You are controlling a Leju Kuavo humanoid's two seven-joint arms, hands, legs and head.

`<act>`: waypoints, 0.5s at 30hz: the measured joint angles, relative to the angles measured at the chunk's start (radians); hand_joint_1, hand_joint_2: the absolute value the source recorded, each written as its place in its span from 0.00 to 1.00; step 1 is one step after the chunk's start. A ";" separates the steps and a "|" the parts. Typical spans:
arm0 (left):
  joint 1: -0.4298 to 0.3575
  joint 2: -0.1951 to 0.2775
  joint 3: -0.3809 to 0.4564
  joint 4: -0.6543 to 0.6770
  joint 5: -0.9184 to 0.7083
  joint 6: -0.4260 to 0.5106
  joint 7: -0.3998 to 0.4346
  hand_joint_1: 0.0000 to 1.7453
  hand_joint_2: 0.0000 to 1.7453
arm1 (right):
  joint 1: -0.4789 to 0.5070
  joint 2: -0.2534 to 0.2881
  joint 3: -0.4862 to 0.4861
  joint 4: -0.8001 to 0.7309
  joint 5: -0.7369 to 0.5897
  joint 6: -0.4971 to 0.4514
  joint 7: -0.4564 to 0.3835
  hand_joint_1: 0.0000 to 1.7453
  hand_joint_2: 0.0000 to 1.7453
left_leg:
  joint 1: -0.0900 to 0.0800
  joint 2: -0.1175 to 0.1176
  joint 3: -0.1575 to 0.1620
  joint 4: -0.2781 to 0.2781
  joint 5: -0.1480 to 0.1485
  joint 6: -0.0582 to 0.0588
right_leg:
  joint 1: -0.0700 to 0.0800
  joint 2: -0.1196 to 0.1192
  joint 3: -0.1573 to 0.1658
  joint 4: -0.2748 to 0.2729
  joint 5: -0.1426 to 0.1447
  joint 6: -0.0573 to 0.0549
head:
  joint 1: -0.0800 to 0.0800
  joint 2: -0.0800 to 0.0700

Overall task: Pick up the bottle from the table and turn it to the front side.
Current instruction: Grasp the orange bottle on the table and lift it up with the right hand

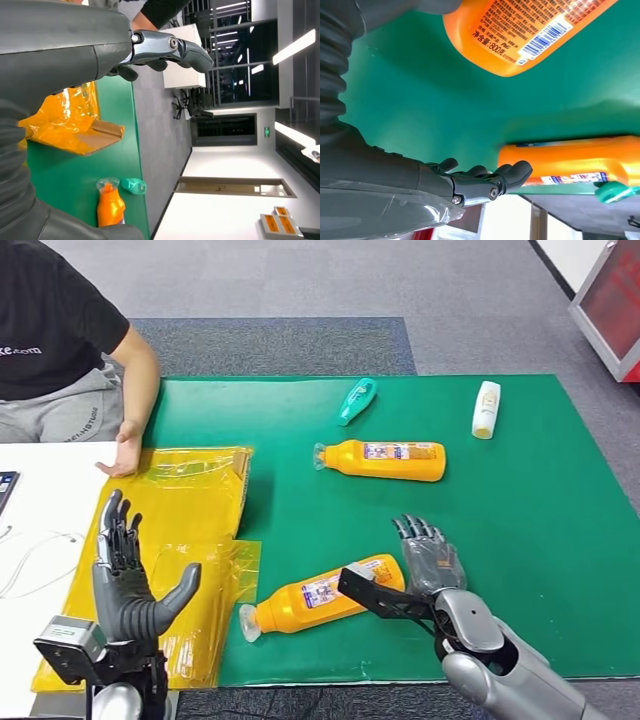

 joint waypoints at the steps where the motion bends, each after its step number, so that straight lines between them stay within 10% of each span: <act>1: -0.004 -0.002 0.000 0.004 0.001 -0.005 0.000 0.00 1.00 | -0.010 0.004 0.008 0.001 0.000 0.002 0.000 0.00 1.00 | 0.000 0.000 0.000 0.000 0.000 0.000 | 0.000 0.000 0.000 0.000 0.000 0.000 | 0.000 0.000; 15: -0.028 -0.010 -0.005 0.047 0.009 -0.016 0.003 0.00 1.00 | -0.110 0.034 0.139 0.031 -0.009 0.024 0.000 0.00 1.00 | 0.000 -0.001 -0.001 0.000 0.000 0.000 | 0.000 -0.001 -0.001 0.000 0.000 0.000 | 0.000 0.000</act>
